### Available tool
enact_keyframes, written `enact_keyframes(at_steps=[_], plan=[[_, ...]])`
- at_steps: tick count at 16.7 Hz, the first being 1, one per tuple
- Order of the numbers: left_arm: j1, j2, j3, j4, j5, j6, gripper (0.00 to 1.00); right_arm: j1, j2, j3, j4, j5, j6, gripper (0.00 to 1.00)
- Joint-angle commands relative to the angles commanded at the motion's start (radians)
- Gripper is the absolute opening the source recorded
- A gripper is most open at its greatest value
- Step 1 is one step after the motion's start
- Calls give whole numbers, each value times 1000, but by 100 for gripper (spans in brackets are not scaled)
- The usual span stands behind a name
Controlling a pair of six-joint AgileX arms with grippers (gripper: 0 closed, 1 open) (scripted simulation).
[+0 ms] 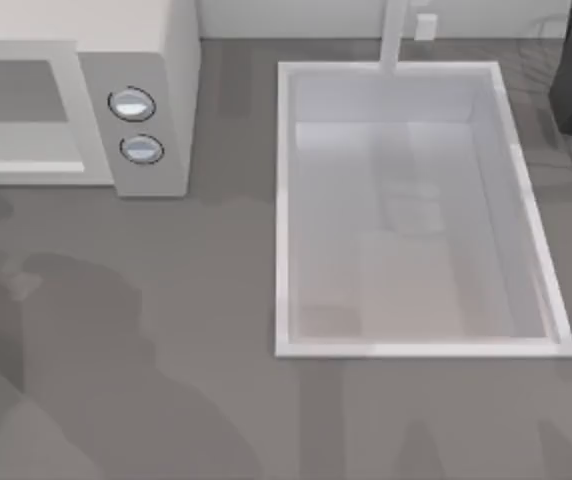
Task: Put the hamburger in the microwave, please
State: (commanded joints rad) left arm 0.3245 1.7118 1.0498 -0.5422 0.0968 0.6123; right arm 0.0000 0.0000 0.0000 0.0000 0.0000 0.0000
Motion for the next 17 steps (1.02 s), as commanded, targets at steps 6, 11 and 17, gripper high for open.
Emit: enact_keyframes(at_steps=[6, 11, 17], plan=[[-32, 190, -78, 656, 79, -223, 0, 0, 0, 0, 0, 0, 0, 100], [-62, 318, -163, 1143, 133, -398, 0, 0, 0, 0, 0, 0, 0, 100], [-83, 375, -196, 1406, 166, -502, 0, 0, 0, 0, 0, 0, 0, 100]])
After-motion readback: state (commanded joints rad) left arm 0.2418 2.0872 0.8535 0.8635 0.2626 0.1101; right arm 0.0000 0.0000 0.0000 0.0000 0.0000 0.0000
